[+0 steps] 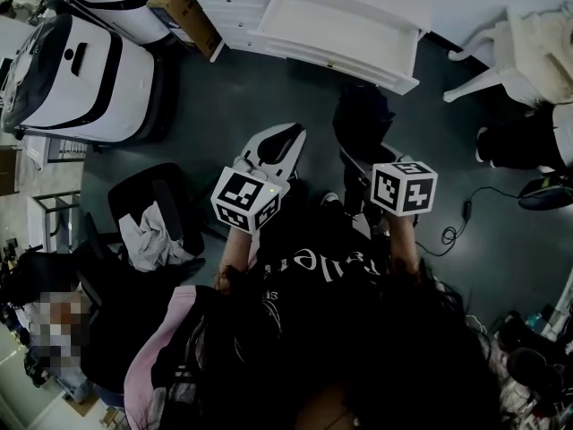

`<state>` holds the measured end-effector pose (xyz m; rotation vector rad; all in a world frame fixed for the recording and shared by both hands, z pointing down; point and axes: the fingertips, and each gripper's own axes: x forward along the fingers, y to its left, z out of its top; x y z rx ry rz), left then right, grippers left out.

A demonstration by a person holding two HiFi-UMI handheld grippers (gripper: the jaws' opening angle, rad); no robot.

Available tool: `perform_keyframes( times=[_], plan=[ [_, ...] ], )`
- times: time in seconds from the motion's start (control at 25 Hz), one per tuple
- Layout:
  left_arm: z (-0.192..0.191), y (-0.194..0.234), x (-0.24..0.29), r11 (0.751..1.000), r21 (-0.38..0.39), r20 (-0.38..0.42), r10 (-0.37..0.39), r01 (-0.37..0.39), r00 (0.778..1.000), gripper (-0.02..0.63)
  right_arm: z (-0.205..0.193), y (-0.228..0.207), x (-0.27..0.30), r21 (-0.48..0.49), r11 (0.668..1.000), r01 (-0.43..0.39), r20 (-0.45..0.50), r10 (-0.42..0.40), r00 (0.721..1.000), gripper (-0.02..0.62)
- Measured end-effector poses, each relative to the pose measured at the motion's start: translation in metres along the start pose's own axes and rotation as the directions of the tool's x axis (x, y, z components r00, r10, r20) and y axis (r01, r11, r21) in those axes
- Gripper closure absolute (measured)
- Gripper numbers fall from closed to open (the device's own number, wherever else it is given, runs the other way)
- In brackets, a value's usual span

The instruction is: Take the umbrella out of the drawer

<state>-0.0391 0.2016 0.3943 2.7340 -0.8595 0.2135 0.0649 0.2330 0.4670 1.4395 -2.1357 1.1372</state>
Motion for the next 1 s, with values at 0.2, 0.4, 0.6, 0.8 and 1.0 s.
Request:
perform_keyframes(
  times=[0.2, 0.4, 0.6, 0.8, 1.0],
  plan=[
    [-0.001, -0.017, 0.006, 1.0, 0.006, -0.001, -0.008, 0.008, 1.0, 0.58, -0.007, -0.005, -0.013, -0.005, 1.0, -0.004, 0.002, 0.004, 1.0, 0.319],
    [-0.005, -0.026, 0.009, 1.0, 0.015, -0.009, -0.02, 0.02, 1.0, 0.58, -0.013, -0.009, -0.017, -0.001, 1.0, 0.0, 0.0, 0.0, 1.0, 0.319],
    [0.0, -0.025, 0.011, 1.0, 0.023, -0.007, -0.022, 0.022, 1.0, 0.58, -0.01, -0.011, -0.017, 0.007, 1.0, 0.0, 0.008, 0.0, 1.0, 0.319],
    [0.003, -0.015, 0.011, 0.999, 0.025, -0.007, -0.027, 0.027, 1.0, 0.58, -0.005, -0.007, -0.011, 0.014, 1.0, 0.003, 0.012, -0.003, 1.0, 0.319],
    [0.003, -0.006, 0.009, 0.999, 0.03, -0.013, -0.043, 0.043, 0.999, 0.58, -0.003, -0.001, -0.004, 0.027, 1.0, 0.011, 0.017, -0.011, 1.0, 0.319]
  ],
)
